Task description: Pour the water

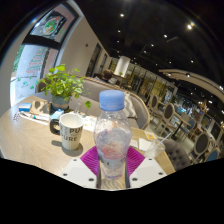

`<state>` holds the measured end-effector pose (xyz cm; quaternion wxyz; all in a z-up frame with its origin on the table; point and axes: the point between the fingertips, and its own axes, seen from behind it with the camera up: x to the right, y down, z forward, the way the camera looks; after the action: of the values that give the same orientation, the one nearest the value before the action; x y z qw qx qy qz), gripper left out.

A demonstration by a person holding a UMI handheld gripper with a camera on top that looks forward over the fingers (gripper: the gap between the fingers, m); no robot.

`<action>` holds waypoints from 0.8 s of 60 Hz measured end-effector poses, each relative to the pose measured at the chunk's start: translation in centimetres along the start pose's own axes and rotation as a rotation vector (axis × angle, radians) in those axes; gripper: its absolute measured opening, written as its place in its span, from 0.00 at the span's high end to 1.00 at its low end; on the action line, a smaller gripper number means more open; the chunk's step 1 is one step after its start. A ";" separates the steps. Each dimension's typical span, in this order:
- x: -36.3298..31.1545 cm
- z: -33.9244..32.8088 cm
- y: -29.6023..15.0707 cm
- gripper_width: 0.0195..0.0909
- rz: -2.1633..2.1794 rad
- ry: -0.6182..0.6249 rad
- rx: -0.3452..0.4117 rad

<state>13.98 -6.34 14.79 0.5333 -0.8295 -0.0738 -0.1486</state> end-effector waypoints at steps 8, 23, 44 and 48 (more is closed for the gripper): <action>3.0 2.3 -4.7 0.83 -0.293 0.109 0.038; 4.3 8.2 -10.9 0.83 -0.986 0.304 0.072; 1.3 12.6 -11.4 0.83 -1.608 0.377 0.040; 0.9 12.7 -11.5 0.83 -1.633 0.365 0.050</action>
<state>13.71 9.95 20.07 0.2797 -0.4662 -0.5672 -0.6186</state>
